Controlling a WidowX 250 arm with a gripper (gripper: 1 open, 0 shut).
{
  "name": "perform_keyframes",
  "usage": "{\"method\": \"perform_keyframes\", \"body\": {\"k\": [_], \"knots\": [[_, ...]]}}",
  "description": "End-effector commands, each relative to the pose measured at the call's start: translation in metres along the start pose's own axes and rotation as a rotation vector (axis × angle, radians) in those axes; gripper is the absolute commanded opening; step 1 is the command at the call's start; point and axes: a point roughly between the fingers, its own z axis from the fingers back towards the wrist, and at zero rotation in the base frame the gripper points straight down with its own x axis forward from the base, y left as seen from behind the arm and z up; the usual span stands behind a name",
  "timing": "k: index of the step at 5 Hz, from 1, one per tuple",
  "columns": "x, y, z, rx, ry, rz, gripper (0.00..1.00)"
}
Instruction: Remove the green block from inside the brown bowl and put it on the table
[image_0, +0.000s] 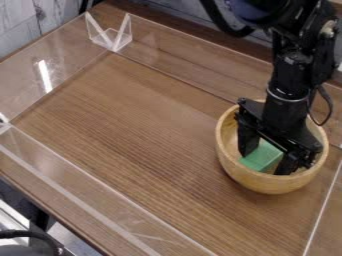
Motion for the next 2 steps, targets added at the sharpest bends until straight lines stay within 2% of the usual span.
{"method": "perform_keyframes", "body": {"k": [1, 2], "knots": [[0.0093, -0.0036, 0.0073, 0.003, -0.043, -0.017, 1.0], [0.0107, -0.0031, 0.0044, 0.006, -0.041, -0.019, 1.0]]}}
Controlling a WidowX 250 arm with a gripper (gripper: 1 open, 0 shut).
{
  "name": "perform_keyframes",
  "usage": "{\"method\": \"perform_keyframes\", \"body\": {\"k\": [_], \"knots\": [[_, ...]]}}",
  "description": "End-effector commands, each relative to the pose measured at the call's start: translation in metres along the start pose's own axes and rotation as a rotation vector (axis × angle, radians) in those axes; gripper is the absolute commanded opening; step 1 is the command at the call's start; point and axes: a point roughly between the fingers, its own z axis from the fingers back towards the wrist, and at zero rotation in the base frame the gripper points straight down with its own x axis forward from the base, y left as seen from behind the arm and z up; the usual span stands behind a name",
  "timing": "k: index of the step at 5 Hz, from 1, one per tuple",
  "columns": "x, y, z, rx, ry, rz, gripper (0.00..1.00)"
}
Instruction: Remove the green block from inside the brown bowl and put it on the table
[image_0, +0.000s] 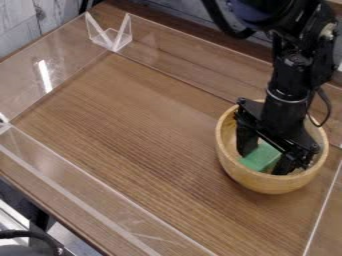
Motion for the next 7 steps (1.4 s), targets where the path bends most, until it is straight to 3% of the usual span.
{"method": "perform_keyframes", "body": {"k": [1, 2, 7], "knots": [[0.009, -0.004, 0.008, 0.001, -0.048, -0.015, 1.0], [0.012, -0.002, 0.007, 0.005, -0.047, -0.017, 0.0], [0.019, 0.015, 0.021, 0.021, -0.045, 0.042, 0.0]]}}
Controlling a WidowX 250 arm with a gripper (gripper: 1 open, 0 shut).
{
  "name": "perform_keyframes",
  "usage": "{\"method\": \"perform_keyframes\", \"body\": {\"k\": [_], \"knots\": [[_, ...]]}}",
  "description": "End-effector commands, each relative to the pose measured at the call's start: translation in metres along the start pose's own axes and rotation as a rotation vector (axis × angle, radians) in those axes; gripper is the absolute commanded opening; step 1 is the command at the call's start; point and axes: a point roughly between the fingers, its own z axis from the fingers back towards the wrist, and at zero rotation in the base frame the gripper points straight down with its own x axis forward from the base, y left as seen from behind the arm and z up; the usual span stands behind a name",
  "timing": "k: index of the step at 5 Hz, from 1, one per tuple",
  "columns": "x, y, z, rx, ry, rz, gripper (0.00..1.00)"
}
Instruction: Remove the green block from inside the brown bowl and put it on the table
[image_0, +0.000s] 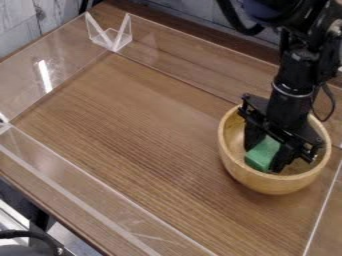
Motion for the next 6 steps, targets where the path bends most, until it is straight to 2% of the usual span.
{"method": "perform_keyframes", "body": {"k": [1, 2, 4, 6], "knots": [[0.013, 0.006, 0.017, 0.002, -0.061, 0.016, 0.0], [0.014, 0.01, 0.018, 0.003, -0.063, 0.027, 0.0], [0.012, 0.021, 0.049, 0.007, -0.088, 0.071, 0.0], [0.006, 0.046, 0.115, 0.02, -0.172, 0.169, 0.0]]}}
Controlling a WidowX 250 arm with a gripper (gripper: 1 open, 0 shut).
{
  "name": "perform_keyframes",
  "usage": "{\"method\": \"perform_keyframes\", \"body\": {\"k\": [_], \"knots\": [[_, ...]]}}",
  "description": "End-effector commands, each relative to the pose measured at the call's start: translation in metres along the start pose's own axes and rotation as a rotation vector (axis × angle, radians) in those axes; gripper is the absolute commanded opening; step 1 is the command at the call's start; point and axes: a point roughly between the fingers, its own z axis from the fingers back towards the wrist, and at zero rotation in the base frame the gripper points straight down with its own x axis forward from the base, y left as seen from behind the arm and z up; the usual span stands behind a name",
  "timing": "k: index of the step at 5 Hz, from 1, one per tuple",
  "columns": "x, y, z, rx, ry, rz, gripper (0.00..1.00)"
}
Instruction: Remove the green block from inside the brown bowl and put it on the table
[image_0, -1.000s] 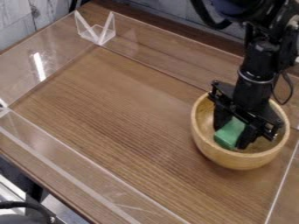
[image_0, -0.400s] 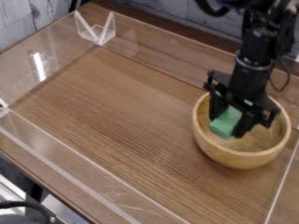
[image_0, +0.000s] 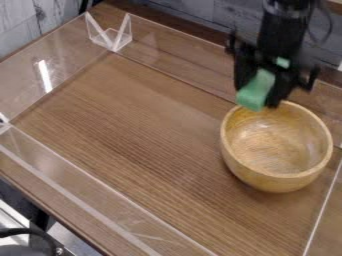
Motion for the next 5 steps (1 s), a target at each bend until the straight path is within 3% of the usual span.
{"method": "perform_keyframes", "body": {"k": [1, 3, 5], "knots": [[0.001, 0.015, 0.053, 0.005, -0.108, 0.042, 0.0], [-0.028, 0.024, 0.052, -0.002, -0.131, 0.006, 0.0], [-0.049, 0.013, 0.051, -0.009, -0.146, -0.034, 0.0]]}}
